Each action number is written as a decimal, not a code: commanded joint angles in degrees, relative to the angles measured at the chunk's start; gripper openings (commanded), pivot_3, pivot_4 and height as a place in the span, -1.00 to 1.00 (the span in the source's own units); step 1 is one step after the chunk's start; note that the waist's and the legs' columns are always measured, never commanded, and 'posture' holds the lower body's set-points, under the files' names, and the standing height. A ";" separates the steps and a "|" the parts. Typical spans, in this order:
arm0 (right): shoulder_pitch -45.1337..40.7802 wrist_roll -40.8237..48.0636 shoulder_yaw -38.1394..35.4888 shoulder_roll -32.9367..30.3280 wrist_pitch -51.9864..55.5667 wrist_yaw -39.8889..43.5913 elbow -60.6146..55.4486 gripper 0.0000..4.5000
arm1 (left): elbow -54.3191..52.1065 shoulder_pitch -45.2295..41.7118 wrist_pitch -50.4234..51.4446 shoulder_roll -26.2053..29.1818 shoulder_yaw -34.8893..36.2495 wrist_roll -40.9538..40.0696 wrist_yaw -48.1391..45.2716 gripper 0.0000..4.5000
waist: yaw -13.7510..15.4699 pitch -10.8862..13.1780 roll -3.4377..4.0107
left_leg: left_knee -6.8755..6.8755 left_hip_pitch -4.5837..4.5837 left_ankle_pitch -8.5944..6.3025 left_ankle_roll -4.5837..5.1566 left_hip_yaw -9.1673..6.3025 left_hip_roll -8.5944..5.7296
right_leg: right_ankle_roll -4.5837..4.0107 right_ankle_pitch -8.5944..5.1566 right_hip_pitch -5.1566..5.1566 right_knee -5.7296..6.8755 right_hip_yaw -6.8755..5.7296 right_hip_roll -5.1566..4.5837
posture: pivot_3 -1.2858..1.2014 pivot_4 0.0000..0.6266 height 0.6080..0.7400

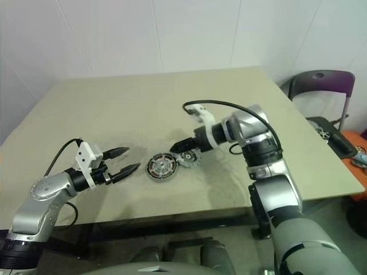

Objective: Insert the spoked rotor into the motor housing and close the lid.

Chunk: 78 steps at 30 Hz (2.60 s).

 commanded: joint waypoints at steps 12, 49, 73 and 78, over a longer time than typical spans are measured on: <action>5.91 22.29 -13.71 -4.32 1.52 -21.44 7.27 0.99 | 0.93 -1.01 -1.56 0.98 1.83 -0.48 -1.82 0.63 | -0.08 0.01 0.01 | 0.01 0.00 0.00 0.01 0.09 -0.01 | 0.01 0.00 0.02 -0.02 0.02 0.02 | 0.03 -1.00 1.00; 12.83 35.55 -33.43 9.82 1.23 -53.54 11.79 0.99 | -1.68 0.89 -0.45 2.41 3.45 -0.93 -1.43 0.63 | -0.18 -0.02 0.00 | 0.07 0.21 0.01 0.03 0.14 0.05 | 0.11 -0.08 0.25 0.00 0.04 0.13 | 0.03 -1.00 1.00; 13.41 34.23 -38.64 14.58 -4.96 -54.40 6.39 0.99 | -1.54 -0.10 -0.22 2.98 3.28 -0.84 -1.90 0.63 | -0.15 -0.01 0.03 | 0.04 0.15 0.01 0.03 0.14 0.06 | 0.11 -0.07 0.21 -0.03 0.05 0.11 | 0.03 -1.00 1.00; 12.83 34.62 -39.25 16.63 -6.03 -54.71 6.80 0.99 | -1.48 -0.51 -0.08 3.21 3.56 -0.85 -1.91 0.63 | -0.29 0.00 0.04 | 0.02 0.15 0.01 0.03 0.13 0.07 | 0.10 -0.07 0.18 -0.02 0.05 0.13 | 0.03 -1.00 1.00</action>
